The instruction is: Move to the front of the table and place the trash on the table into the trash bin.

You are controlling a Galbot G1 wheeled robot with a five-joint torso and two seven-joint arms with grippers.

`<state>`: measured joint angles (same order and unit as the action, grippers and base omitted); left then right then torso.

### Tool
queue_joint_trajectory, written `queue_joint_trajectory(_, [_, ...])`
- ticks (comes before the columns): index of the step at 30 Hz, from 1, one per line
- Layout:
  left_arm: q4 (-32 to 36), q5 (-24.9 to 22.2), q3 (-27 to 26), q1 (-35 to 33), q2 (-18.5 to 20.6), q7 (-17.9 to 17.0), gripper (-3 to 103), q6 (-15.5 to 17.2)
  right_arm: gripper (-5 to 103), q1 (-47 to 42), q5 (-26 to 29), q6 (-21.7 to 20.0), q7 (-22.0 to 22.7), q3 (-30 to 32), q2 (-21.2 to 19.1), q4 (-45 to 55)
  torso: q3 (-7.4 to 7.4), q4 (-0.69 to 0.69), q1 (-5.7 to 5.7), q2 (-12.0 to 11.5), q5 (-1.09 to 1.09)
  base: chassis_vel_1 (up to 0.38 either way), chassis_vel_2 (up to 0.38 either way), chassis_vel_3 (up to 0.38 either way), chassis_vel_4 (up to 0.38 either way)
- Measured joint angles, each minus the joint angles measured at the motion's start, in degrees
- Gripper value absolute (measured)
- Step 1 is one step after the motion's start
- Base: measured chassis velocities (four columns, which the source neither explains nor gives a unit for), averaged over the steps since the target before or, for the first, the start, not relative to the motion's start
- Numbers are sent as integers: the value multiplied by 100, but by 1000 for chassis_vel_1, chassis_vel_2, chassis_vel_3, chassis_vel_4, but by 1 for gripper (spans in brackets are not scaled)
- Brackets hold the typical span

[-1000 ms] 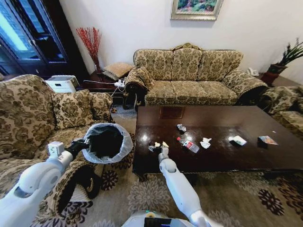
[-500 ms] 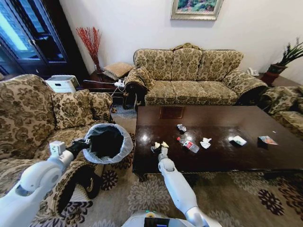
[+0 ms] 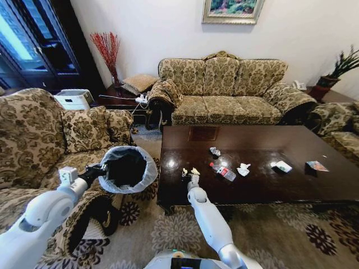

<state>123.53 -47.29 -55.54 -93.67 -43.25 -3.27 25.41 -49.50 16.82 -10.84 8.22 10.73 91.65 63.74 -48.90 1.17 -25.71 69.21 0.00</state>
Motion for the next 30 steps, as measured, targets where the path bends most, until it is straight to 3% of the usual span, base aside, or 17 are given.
queue_joint_trajectory(2, [4,-1,-4,-2,-1,0,1,-5,1,-47,31,-5,0,2,-24,70,0,0,0,0,0,0,0,0,0])
queue_joint_trajectory(10, [7,-68,-30,-39,99,-18,1,-6,0,-307,207,105,-10,-73,-204,685,-1,0,-1,-1,0,0,0,0,0])
queue_joint_trajectory(12, [-12,-429,-134,-126,495,-135,1,133,0,-651,89,794,-324,-169,-570,1824,-1,0,0,-1,1,0,0,0,0])
queue_joint_trajectory(13, [-12,-429,-134,-126,495,-135,1,133,0,-651,89,794,-324,-169,-570,1824,-1,0,0,-1,1,0,0,0,0])
queue_joint_trajectory(15, [-36,-863,-239,-186,1024,-272,1,345,0,-813,228,1133,-590,-243,-938,2850,-1,0,0,-1,0,0,0,0,0])
queue_joint_trajectory(17, [-41,-1007,-268,-202,1216,-315,1,418,0,-846,458,1136,-647,-298,-1088,3261,-1,0,-1,-1,1,0,0,0,0])
queue_joint_trajectory(20, [-34,-1430,-250,-205,1816,-439,1,579,0,-853,1283,1156,-1037,-530,-1732,4629,0,-1,-1,-1,1,0,0,0,0])
queue_joint_trajectory(21, [-34,-1430,-250,-205,1816,-439,1,579,0,-853,1283,1156,-1037,-530,-1732,4629,0,-1,-1,-1,1,0,0,0,0])
queue_joint_trajectory(24, [60,-1810,-15,-123,2180,-631,1,668,0,-754,1897,1038,-1325,-988,-2268,5540,0,-1,-1,-1,0,0,0,0,0])
queue_joint_trajectory(30, [304,-2019,175,-48,2285,-857,1,708,0,-554,2123,832,-1460,-1755,-2413,5868,0,0,-1,-1,-1,0,0,0,0])
